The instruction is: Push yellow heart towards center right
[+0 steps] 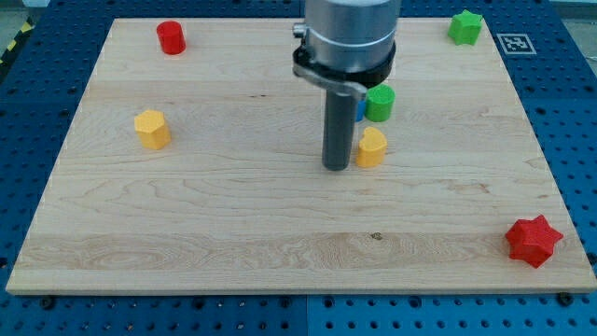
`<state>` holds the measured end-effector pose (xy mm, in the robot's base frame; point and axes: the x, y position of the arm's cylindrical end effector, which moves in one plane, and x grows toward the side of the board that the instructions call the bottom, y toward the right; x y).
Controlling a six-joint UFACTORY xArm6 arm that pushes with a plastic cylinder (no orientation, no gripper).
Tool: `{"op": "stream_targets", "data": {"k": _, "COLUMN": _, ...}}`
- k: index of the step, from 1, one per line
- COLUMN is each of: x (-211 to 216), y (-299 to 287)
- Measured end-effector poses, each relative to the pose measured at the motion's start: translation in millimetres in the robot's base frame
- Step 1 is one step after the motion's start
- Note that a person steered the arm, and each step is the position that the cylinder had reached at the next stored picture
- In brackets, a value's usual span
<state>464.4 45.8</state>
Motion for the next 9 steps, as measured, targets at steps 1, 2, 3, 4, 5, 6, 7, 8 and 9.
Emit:
{"op": "stream_targets", "data": {"k": 1, "x": -16.6, "y": 22.0}}
{"op": "stream_targets", "data": {"k": 2, "x": 13.8, "y": 34.7}}
{"op": "stream_targets", "data": {"k": 3, "x": 23.7, "y": 32.6}}
{"op": "stream_targets", "data": {"k": 4, "x": 23.8, "y": 59.0}}
{"op": "stream_targets", "data": {"k": 5, "x": 34.3, "y": 64.8}}
{"op": "stream_targets", "data": {"k": 6, "x": 52.0, "y": 65.0}}
{"op": "stream_targets", "data": {"k": 7, "x": 34.8, "y": 73.6}}
{"op": "stream_targets", "data": {"k": 8, "x": 18.3, "y": 80.5}}
{"op": "stream_targets", "data": {"k": 9, "x": 11.0, "y": 91.3}}
